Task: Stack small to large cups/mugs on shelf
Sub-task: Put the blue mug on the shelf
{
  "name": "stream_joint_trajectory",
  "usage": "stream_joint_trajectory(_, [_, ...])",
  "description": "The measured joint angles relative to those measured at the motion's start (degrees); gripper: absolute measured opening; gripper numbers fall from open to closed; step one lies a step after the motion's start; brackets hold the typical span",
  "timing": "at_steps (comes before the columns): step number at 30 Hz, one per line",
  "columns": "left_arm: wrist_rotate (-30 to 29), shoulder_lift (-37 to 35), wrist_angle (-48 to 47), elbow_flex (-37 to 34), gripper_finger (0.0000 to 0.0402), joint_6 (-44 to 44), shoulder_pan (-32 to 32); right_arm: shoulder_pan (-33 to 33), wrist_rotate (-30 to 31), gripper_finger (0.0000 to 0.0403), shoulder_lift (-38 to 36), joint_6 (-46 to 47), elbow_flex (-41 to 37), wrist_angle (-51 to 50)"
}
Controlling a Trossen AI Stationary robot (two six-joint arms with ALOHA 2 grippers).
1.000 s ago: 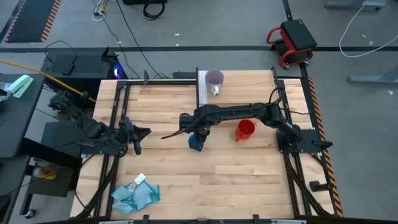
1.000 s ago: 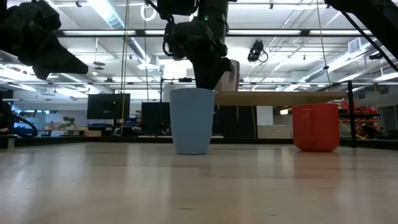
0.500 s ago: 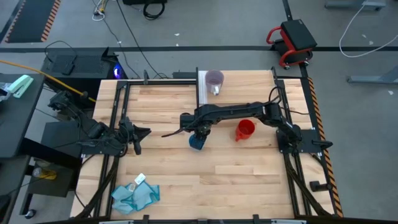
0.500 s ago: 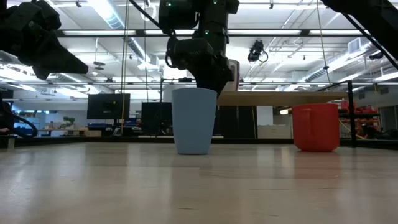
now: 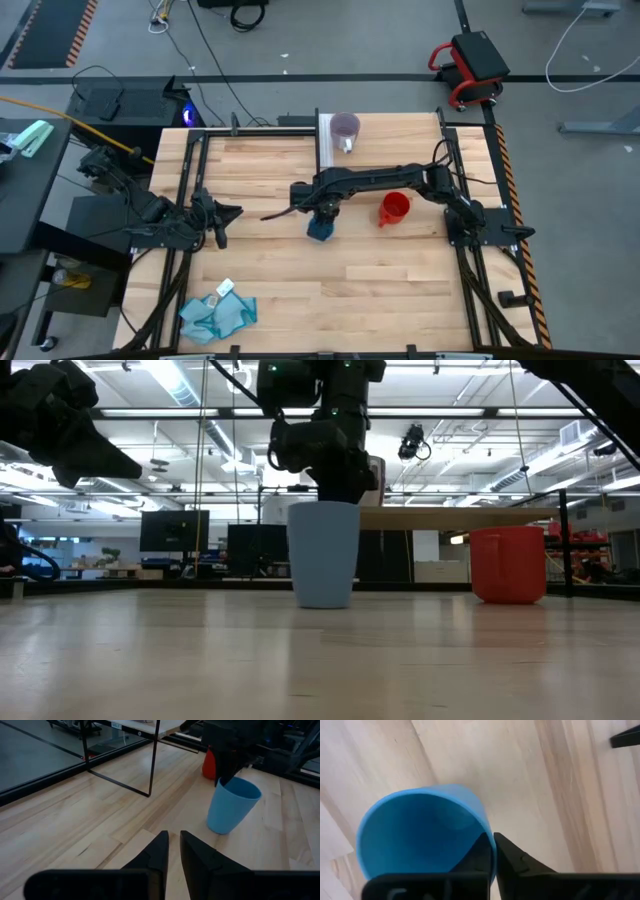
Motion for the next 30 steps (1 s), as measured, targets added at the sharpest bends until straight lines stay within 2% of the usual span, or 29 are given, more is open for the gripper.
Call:
stream_joint_trajectory(7, [0.22, -0.01, -0.02, 0.0, 0.0054, 0.07, 0.0, 0.06, 1.1, 0.0007, -0.71, -0.27, 2.39, -8.42])
stream_joint_trajectory(13, [0.37, 0.0, -0.09, 0.04, 0.0048, 0.09, -0.01, -0.21, 5.96, 0.0005, -7.52, 4.9, 2.52, -17.2])
stream_joint_trajectory(23, [0.37, 0.0, -0.04, 0.07, 0.0051, 0.24, -0.02, -4.35, 9.98, 0.0003, -24.09, 14.78, 2.48, -17.49])
stream_joint_trajectory(30, [0.37, 0.0, -0.07, 0.07, 0.0052, 0.33, 0.01, -10.43, 10.2, 0.0003, -30.42, 16.77, 2.48, -17.49])
